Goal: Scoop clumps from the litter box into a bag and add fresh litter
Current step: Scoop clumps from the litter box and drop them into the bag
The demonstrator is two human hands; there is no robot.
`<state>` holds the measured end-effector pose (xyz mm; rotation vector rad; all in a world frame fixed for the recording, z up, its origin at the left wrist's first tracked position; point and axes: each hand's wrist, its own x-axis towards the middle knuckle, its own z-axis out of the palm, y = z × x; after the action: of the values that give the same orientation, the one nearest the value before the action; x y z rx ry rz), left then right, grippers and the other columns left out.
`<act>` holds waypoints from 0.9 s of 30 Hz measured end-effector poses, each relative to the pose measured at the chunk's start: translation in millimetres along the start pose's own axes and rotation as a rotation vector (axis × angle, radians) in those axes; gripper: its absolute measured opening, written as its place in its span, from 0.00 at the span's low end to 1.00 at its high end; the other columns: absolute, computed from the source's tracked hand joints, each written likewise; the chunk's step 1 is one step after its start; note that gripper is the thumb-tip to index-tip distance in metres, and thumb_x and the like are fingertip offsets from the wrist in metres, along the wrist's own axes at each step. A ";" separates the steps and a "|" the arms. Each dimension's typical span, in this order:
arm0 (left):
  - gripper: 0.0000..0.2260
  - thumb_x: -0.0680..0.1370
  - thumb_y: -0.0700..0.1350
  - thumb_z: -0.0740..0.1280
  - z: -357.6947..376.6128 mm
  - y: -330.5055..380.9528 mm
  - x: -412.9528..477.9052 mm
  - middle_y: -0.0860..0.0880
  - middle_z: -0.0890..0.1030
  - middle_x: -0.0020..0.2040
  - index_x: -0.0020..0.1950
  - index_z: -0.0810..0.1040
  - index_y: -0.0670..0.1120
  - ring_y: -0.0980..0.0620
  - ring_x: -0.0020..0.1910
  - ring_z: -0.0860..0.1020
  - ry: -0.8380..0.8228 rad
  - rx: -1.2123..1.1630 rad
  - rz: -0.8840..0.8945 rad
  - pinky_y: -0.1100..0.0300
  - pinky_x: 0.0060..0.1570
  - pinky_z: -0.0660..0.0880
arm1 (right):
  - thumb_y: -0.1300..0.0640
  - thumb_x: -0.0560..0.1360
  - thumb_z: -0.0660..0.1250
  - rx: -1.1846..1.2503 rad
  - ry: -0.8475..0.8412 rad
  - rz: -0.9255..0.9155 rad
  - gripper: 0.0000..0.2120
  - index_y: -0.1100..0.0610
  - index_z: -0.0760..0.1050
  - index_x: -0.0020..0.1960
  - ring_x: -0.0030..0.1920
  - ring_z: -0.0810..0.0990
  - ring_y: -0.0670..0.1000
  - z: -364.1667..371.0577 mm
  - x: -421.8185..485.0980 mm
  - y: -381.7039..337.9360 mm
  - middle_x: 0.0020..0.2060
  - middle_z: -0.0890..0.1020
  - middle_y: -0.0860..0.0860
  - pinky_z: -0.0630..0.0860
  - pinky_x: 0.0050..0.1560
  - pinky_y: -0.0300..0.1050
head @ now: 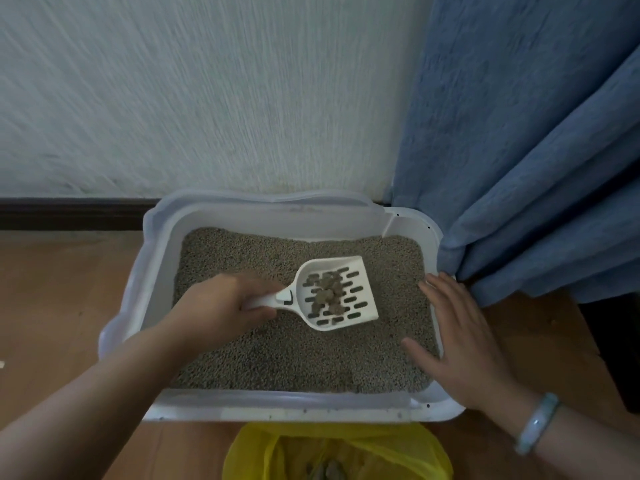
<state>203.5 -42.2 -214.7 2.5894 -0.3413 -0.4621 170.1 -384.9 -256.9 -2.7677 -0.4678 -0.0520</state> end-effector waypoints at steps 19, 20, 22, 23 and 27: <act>0.17 0.69 0.63 0.61 -25.6 28.3 -71.0 0.62 0.79 0.41 0.58 0.68 0.67 0.61 0.42 0.75 0.009 0.006 0.137 0.58 0.37 0.74 | 0.36 0.75 0.57 0.233 -0.036 -0.246 0.22 0.50 0.80 0.50 0.61 0.71 0.44 -3.5 -18.7 -13.3 0.52 0.80 0.43 0.65 0.62 0.46; 0.19 0.68 0.65 0.59 -25.1 28.9 -75.1 0.61 0.79 0.42 0.58 0.66 0.68 0.61 0.42 0.76 0.015 0.010 0.141 0.56 0.38 0.75 | 0.36 0.76 0.56 0.273 -0.048 -0.244 0.22 0.51 0.80 0.49 0.58 0.72 0.43 -4.6 -21.2 -14.5 0.50 0.80 0.43 0.67 0.60 0.46; 0.21 0.68 0.65 0.58 -25.2 30.2 -84.1 0.63 0.79 0.44 0.60 0.66 0.66 0.61 0.44 0.76 0.042 -0.017 0.140 0.56 0.40 0.75 | 0.37 0.77 0.54 0.326 -0.086 -0.252 0.23 0.51 0.80 0.48 0.53 0.74 0.43 -6.7 -25.4 -15.6 0.47 0.80 0.43 0.70 0.54 0.45; 0.21 0.68 0.64 0.59 -26.1 30.4 -88.2 0.65 0.78 0.44 0.60 0.68 0.65 0.62 0.45 0.76 0.055 -0.031 0.136 0.57 0.41 0.75 | 0.37 0.77 0.54 0.339 -0.107 -0.257 0.23 0.51 0.80 0.47 0.51 0.75 0.42 -7.9 -26.5 -16.1 0.45 0.80 0.43 0.71 0.52 0.44; 0.21 0.70 0.63 0.61 -32.8 30.3 -105.1 0.66 0.79 0.48 0.60 0.78 0.59 0.67 0.48 0.76 0.090 -0.071 0.127 0.70 0.44 0.71 | 0.33 0.75 0.53 0.374 -0.158 -0.225 0.25 0.49 0.80 0.46 0.44 0.74 0.40 -14.4 -27.6 -19.5 0.39 0.76 0.35 0.70 0.45 0.40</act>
<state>115.5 -20.9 -145.2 2.4920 -0.4466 -0.3066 138.0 -381.0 -239.6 -2.3528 -0.7460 0.1844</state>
